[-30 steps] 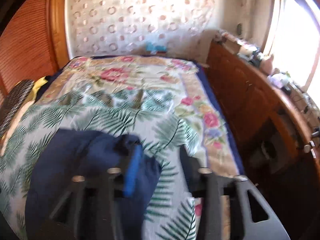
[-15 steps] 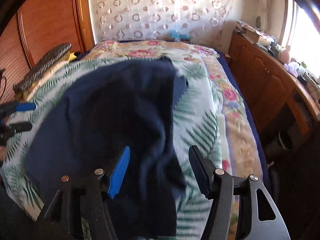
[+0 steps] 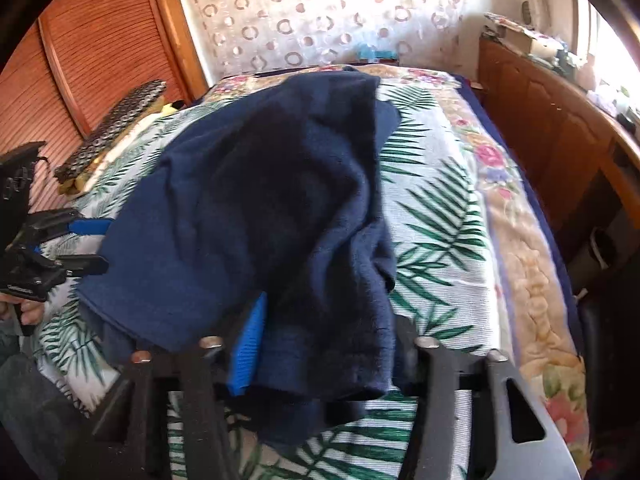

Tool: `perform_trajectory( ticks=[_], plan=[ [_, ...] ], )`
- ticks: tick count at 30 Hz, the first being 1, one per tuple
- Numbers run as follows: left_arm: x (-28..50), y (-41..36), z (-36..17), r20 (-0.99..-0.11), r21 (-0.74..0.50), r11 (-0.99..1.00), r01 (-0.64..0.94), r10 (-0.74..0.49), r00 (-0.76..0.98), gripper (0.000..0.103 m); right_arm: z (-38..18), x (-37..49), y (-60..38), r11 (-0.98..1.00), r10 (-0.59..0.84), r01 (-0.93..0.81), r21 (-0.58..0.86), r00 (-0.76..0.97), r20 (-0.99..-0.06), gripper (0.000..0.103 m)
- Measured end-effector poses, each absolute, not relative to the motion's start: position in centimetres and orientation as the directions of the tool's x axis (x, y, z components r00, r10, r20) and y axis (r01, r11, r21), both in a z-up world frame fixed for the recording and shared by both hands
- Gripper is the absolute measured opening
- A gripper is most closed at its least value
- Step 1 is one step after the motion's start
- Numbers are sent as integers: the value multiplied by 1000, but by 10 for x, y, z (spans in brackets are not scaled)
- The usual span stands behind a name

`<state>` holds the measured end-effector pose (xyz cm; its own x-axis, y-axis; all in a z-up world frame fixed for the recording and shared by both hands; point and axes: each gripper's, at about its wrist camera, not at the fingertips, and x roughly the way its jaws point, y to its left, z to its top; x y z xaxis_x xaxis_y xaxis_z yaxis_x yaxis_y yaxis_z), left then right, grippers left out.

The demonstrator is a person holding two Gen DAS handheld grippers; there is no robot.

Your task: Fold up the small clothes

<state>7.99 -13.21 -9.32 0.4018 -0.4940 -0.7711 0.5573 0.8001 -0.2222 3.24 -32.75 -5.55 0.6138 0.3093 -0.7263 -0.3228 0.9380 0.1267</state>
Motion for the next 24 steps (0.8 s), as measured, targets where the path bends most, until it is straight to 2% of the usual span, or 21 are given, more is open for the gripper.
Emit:
perform_trajectory(
  ticks=[2,4,6,7,9,13,21,24],
  plan=[
    [80,-131,-94,-765,-231,797,558,-503,402,57,-55,30,-327,932,317,-342,118,616,-721,22],
    [78,-131,-94,-759,-268,780,566,-533,375,40,-53,28,-328,929,327,-351,117,631,-703,14],
    [77,-128,-96,-755,-298,763,574,-556,347,31,-49,22,-329,928,338,-353,121,657,-674,13],
    [76,-128,-97,-754,-304,758,577,-561,341,19,-46,20,-330,929,338,-350,120,670,-661,12],
    [74,-129,-93,-750,-304,753,584,-567,340,5,-35,12,-335,928,347,-351,123,699,-625,11],
    [71,-126,-54,-680,-304,737,604,-612,405,3,-7,3,-338,933,338,-346,96,755,-562,11],
    [69,-89,91,-463,-238,754,612,-642,611,3,103,-11,-355,905,418,-408,116,809,-414,11],
    [69,-74,124,-415,-228,769,598,-632,654,3,137,-16,-356,889,454,-441,125,805,-382,11]
  ],
)
